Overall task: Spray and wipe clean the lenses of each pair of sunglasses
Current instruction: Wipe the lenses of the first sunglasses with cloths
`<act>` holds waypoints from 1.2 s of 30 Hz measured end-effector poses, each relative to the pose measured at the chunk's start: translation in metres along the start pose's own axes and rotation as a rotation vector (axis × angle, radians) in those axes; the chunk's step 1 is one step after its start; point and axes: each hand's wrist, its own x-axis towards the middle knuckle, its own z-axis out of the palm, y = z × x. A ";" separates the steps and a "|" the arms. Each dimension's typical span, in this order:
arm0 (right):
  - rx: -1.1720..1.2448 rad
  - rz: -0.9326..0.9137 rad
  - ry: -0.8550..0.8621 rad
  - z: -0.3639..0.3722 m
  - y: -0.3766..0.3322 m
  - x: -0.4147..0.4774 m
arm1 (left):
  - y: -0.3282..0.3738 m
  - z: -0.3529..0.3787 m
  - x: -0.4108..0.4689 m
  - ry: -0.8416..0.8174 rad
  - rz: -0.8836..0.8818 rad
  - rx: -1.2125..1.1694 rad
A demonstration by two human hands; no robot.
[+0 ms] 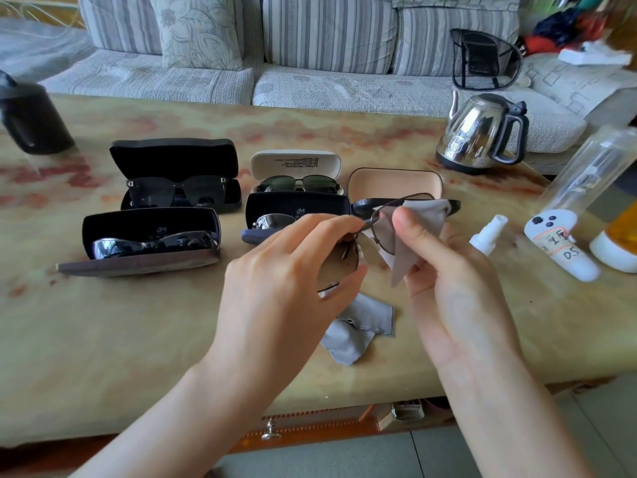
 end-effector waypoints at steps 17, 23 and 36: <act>0.050 0.017 -0.047 -0.001 0.003 -0.004 | -0.003 -0.002 0.004 0.049 -0.020 -0.017; -0.105 0.050 -0.002 0.003 0.009 -0.006 | -0.004 -0.003 0.003 0.033 -0.031 -0.026; -0.070 0.003 -0.004 -0.018 -0.007 0.016 | -0.014 -0.006 0.008 -0.073 -0.046 -0.100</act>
